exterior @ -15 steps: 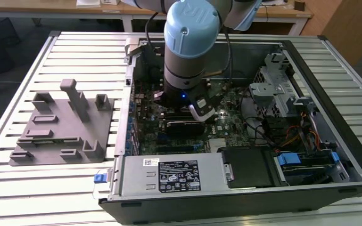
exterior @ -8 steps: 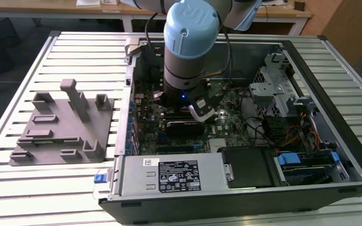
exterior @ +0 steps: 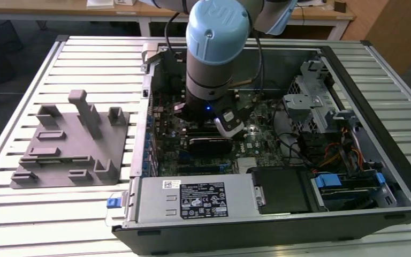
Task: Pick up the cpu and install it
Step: 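Install the second cpu locking lever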
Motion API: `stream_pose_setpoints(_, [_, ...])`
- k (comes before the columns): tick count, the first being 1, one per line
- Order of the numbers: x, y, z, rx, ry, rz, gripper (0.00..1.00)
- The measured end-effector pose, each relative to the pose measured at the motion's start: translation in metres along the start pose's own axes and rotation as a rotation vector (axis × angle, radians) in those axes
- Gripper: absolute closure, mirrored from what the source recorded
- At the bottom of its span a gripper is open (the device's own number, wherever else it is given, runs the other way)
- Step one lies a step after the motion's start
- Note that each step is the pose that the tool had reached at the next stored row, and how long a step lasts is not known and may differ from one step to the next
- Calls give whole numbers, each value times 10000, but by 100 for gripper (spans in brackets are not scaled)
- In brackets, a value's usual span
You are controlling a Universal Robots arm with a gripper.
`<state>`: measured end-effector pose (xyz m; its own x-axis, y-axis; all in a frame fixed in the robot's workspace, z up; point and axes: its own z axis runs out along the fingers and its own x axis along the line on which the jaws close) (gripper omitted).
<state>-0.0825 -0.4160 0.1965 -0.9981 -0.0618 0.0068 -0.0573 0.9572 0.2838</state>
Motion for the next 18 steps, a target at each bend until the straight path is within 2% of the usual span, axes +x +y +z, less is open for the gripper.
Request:
stream_pose_setpoints(5, [1, 42, -142, 3, 1, 0, 89])
stream_pose_setpoints(10, [2, 70, -239, 2, 1, 0, 89])
stream_pose_setpoints(18, [2, 77, -261, 2, 1, 0, 89])
